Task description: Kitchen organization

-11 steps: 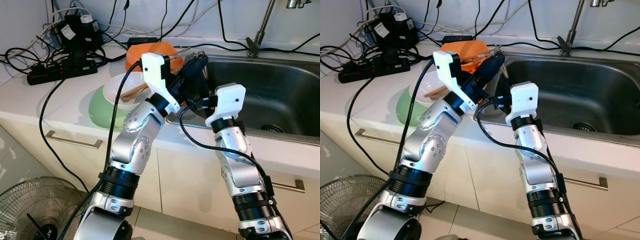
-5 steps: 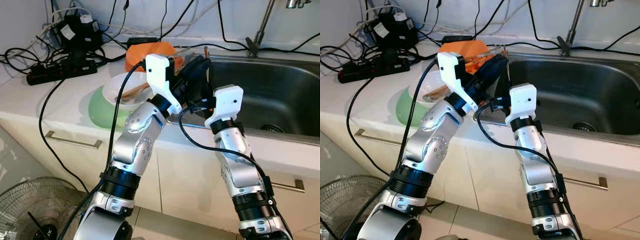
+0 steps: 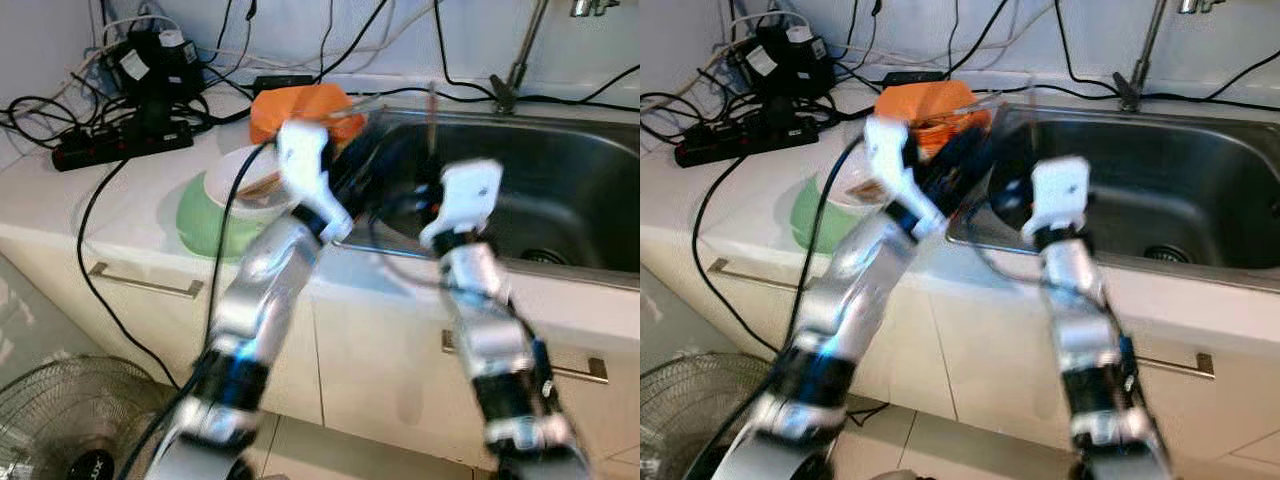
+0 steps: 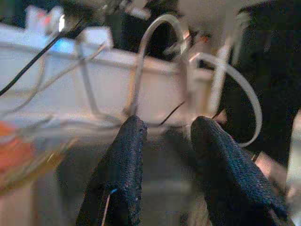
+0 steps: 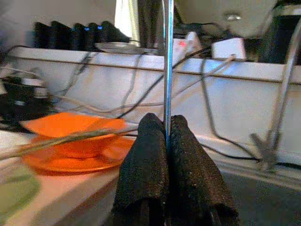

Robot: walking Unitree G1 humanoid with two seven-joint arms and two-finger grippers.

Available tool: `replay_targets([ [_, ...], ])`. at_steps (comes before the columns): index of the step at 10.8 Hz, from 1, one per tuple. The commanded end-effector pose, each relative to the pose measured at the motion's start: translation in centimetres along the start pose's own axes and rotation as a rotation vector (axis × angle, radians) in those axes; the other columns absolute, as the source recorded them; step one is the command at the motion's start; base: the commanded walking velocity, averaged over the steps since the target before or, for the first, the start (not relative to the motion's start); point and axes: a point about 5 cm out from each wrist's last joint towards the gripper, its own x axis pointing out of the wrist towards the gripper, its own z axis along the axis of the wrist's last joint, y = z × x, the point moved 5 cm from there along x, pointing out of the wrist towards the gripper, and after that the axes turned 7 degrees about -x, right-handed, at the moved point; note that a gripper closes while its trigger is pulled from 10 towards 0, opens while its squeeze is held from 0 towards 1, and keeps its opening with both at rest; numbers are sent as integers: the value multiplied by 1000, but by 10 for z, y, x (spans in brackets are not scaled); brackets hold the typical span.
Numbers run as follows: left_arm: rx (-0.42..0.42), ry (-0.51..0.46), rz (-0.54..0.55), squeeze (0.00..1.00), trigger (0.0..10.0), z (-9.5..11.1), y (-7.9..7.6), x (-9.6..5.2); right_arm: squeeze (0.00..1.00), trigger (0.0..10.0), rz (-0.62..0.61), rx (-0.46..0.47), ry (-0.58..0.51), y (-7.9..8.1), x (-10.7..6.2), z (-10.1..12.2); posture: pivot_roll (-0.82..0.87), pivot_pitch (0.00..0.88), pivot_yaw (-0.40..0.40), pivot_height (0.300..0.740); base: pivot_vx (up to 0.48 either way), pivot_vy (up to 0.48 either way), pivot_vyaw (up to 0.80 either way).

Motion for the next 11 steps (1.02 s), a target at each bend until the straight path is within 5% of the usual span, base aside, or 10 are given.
replay_targets([
  [1,26,2,14,0,10000,3,5,-5,0,0,-22,-4,-6,-5,3,1,41,0,91,740,0,0,0],
  [5,66,81,66,0,10000,-17,25,-41,0,510,-86,-46,21,-29,16,-11,51,0,81,740,0,0,0],
  [6,73,93,67,0,10000,-20,27,-45,0,2824,-97,-49,26,-32,18,-13,53,0,80,740,0,0,0],
  [7,130,116,71,0,10000,-28,28,-48,0,10000,-125,-59,37,-38,21,-15,59,0,77,740,0,0,0],
  [11,302,94,75,0,10000,-48,18,-48,0,10000,-165,-64,12,-43,25,-13,55,0,76,740,0,0,0],
])
